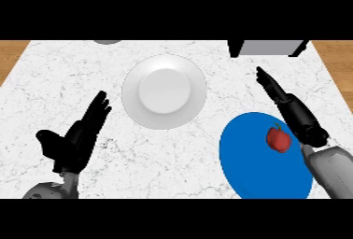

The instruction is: Pick the bell pepper from the plate and place it in the plate

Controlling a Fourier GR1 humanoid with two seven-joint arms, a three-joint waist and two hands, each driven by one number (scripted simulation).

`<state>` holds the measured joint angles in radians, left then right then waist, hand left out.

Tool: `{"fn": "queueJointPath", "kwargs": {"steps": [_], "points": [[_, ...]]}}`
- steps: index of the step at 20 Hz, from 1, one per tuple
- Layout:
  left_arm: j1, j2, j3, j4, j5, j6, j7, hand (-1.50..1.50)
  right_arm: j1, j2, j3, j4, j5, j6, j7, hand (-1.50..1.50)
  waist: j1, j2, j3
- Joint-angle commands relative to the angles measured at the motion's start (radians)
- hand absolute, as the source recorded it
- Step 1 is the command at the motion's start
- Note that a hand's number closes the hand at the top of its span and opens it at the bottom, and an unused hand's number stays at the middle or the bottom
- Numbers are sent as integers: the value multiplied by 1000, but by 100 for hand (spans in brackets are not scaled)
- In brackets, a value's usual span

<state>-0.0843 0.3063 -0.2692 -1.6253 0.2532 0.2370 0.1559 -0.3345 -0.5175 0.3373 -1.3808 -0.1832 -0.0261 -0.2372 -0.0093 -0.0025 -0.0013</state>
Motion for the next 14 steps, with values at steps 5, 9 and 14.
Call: {"fn": "queueJointPath", "kwargs": {"steps": [5, 9, 14], "points": [[-187, 129, 138, -7, -61, -42, -49, 0, -150, 241, -13, 81, 153, -314, 43, 150, 27, 10, 1], [-139, 137, 116, -46, -62, -47, -51, 0, -90, -66, 39, 266, 487, -439, 255, 150, 17, 7, -15], [-159, 151, 137, -19, -51, -80, -65, 0, -38, 350, -37, 239, 459, -893, 179, -150, 11, 6, 3]]}}
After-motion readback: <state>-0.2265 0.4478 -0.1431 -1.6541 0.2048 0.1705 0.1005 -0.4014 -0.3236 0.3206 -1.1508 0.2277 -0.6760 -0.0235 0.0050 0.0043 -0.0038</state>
